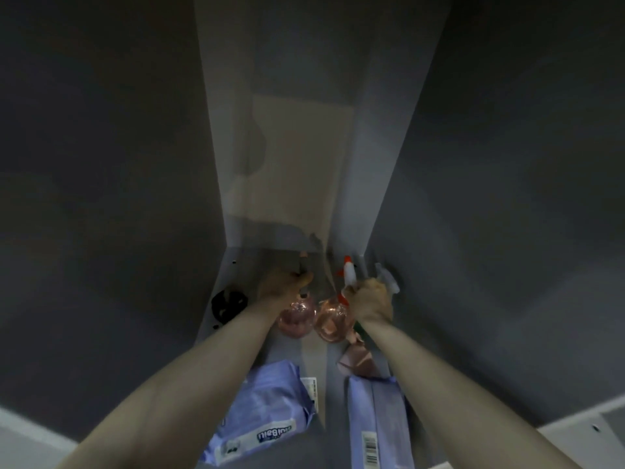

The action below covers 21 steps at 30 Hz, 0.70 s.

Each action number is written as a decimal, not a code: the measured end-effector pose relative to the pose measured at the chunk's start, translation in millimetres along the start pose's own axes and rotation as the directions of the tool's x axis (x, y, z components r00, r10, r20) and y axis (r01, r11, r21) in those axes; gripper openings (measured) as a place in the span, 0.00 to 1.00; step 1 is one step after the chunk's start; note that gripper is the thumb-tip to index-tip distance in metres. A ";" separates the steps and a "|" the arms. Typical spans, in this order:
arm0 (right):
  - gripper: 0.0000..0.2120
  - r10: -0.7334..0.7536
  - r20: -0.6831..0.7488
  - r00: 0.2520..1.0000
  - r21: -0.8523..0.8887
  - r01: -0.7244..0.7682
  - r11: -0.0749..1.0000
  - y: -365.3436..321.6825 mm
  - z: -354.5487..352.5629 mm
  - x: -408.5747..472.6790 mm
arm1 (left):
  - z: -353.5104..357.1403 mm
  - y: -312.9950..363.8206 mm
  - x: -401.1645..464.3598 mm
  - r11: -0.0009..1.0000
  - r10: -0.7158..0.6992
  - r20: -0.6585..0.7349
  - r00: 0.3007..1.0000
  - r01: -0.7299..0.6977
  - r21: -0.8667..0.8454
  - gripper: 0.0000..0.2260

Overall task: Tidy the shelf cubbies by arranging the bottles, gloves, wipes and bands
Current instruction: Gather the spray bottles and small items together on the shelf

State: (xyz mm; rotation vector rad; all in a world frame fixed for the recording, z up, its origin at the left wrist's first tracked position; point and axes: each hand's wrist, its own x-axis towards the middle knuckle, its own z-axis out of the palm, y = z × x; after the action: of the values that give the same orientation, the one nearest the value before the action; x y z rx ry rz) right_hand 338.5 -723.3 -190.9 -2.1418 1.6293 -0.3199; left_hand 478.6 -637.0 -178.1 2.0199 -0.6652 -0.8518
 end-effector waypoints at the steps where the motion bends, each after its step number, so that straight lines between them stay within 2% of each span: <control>1: 0.18 -0.003 0.004 1.000 -0.007 0.003 1.000 0.9 0.1 -0.7 | 3.2 0.5 3.4 0.999 0.010 0.008 1.000 -0.011 0.043 0.19; 3: 0.18 -0.018 0.001 1.000 -0.004 0.018 1.000 0.0 0.0 -3.2 | 6.5 3.7 7.7 0.994 0.033 0.026 0.999 -0.036 0.101 0.18; 5: 0.18 -0.021 -0.010 1.000 0.002 0.021 1.000 -1.3 -1.0 -4.9 | 2.1 6.3 6.4 0.998 0.025 0.038 0.999 -0.027 0.052 0.17; 8: 0.17 -0.027 0.009 1.000 0.003 0.027 1.000 -2.6 -1.8 -5.5 | -6.0 4.0 4.2 0.998 -0.050 0.084 0.995 0.053 -0.036 0.10; 11: 0.20 -0.058 0.042 0.997 -0.048 0.060 0.997 -9.8 -12.0 -11.9 | -11.1 -0.7 4.9 0.995 -0.083 0.152 0.985 0.090 -0.041 0.09; 13: 0.24 -0.090 -0.080 0.993 -0.113 0.080 0.990 -15.3 -27.0 -11.9 | -11.8 -2.8 5.9 0.998 -0.036 0.179 0.983 0.043 -0.036 0.08; 15: 0.19 -0.165 -0.261 0.951 -0.196 0.115 0.974 -16.3 -46.0 -5.1 | -10.3 -2.9 6.7 0.994 0.104 0.119 0.987 -0.108 0.030 0.06; 16: 0.16 -0.196 -0.279 0.940 -0.263 0.121 0.957 -14.7 -54.6 0.6 | -9.2 -2.8 7.4 0.979 0.168 0.085 0.982 -0.176 0.102 0.10; 18: 0.13 -0.189 -0.186 0.964 -0.420 0.096 0.903 -8.9 -64.3 12.2 | -8.8 0.2 3.3 0.943 0.221 0.058 0.973 -0.229 0.242 0.16; 21: 0.12 -0.159 -0.068 0.985 -0.484 0.107 0.869 -4.6 -59.2 13.5 | -7.6 -0.2 1.7 0.925 0.208 0.060 0.976 -0.216 0.312 0.16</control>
State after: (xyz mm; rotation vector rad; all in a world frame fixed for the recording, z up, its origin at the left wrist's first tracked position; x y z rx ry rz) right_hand 320.9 -746.7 -137.6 -2.6538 1.7645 -0.0700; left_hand 485.5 -634.4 -175.5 2.1697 -1.0732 -0.6756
